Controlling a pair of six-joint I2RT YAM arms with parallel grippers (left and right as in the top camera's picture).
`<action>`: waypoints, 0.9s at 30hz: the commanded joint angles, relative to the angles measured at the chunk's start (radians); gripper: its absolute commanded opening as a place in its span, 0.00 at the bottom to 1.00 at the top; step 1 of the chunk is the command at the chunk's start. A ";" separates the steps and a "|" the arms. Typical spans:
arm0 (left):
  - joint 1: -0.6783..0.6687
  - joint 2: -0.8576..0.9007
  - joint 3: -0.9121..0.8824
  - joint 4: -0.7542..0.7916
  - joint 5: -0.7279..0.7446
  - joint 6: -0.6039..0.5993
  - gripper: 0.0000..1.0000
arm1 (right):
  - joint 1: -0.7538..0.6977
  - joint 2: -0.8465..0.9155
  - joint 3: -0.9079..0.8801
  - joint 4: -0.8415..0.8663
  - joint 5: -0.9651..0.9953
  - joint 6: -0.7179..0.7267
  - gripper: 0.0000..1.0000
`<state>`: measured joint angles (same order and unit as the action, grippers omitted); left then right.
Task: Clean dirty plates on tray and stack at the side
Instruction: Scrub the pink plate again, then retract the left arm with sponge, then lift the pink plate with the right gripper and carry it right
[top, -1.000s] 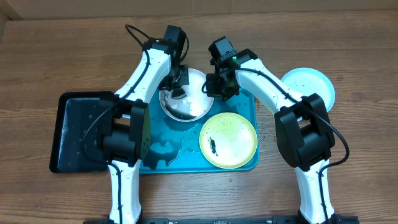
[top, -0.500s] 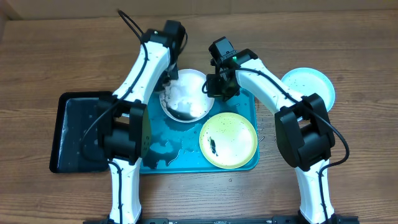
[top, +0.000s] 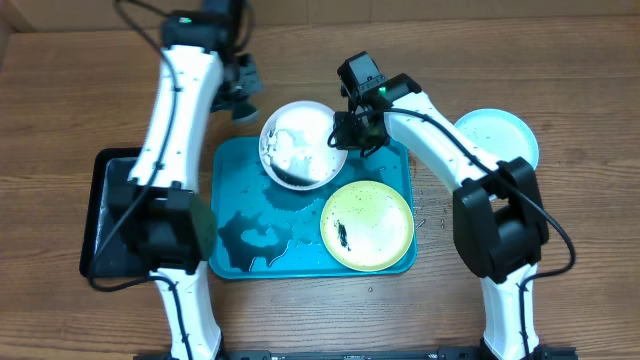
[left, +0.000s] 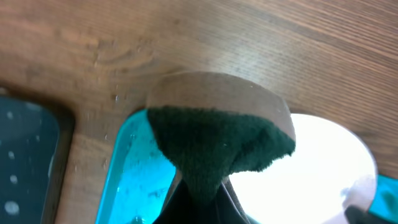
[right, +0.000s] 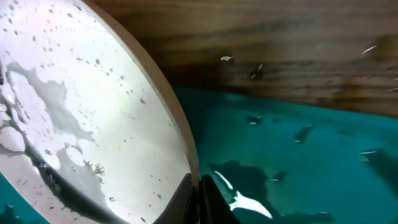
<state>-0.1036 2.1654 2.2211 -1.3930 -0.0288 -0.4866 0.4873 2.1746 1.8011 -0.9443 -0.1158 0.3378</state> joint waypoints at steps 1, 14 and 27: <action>0.119 -0.034 0.023 -0.041 0.140 0.022 0.04 | 0.024 -0.115 0.034 -0.003 0.135 -0.058 0.04; 0.467 -0.034 0.013 -0.245 0.175 0.062 0.04 | 0.297 -0.219 0.034 0.032 1.018 -0.297 0.04; 0.484 -0.034 -0.061 -0.217 0.107 0.067 0.04 | 0.516 -0.219 0.034 0.191 1.421 -0.799 0.04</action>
<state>0.3813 2.1601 2.1761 -1.6165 0.0933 -0.4377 0.9794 1.9850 1.8065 -0.7685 1.1744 -0.2573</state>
